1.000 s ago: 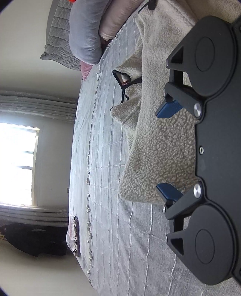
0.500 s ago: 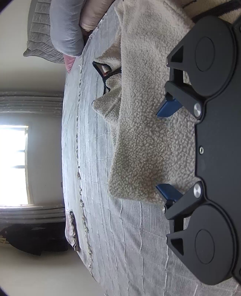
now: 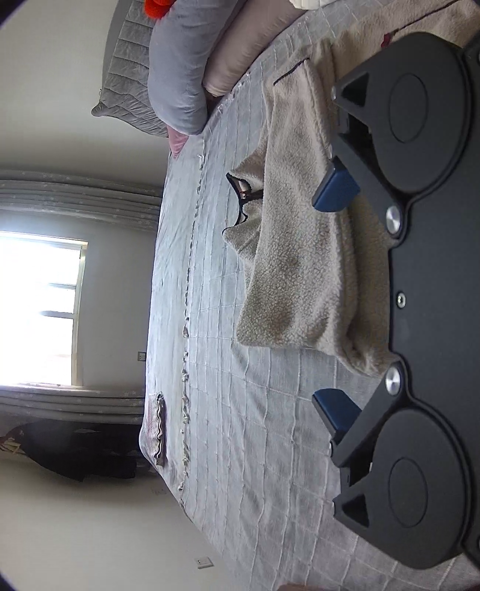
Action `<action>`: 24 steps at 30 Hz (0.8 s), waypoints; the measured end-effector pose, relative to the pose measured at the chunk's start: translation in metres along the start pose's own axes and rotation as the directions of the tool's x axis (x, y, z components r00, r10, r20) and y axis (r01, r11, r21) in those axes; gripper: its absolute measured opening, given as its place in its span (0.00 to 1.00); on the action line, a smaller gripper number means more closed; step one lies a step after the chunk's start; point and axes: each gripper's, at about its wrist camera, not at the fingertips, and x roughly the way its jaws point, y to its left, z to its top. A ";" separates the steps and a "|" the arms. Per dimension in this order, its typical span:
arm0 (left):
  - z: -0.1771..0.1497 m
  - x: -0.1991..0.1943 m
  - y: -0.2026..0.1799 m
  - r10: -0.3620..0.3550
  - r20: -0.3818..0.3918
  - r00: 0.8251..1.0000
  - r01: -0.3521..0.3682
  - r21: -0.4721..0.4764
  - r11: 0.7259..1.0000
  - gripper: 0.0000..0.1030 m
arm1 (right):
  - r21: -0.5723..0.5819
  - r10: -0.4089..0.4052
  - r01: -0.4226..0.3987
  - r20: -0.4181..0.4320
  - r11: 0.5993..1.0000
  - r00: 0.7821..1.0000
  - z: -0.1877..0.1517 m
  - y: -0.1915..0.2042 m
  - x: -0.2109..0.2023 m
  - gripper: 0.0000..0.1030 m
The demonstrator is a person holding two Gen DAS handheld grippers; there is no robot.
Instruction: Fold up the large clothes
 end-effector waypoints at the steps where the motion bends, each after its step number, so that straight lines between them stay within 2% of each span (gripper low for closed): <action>1: -0.005 -0.010 0.002 -0.005 -0.011 1.000 0.005 -0.006 1.000 1.00 | 0.005 0.005 -0.005 -0.008 1.000 1.000 -0.006 0.001 -0.010 0.95; 8: -0.052 -0.049 0.020 0.000 -0.100 0.995 -0.004 -0.043 0.999 1.00 | 0.045 -0.002 0.005 -0.062 0.999 0.998 -0.061 0.004 -0.059 1.00; 13: -0.088 -0.057 0.028 0.048 -0.178 0.983 -0.052 -0.016 0.999 1.00 | 0.070 -0.009 0.017 -0.116 0.997 0.993 -0.104 0.007 -0.072 1.00; 17: -0.106 -0.060 0.038 0.028 -0.242 0.970 -0.038 -0.037 0.999 1.00 | 0.094 0.005 0.011 -0.173 0.995 0.985 -0.130 0.005 -0.071 1.00; 20: -0.117 -0.061 0.050 -0.049 -0.299 0.953 0.019 -0.104 0.994 1.00 | 0.127 0.023 0.003 -0.207 0.992 0.978 -0.144 0.002 -0.070 1.00; 24: -0.133 -0.062 0.067 -0.169 -0.348 0.922 0.081 -0.253 0.964 1.00 | 0.190 0.081 -0.040 -0.215 0.981 0.973 -0.159 -0.006 -0.076 1.00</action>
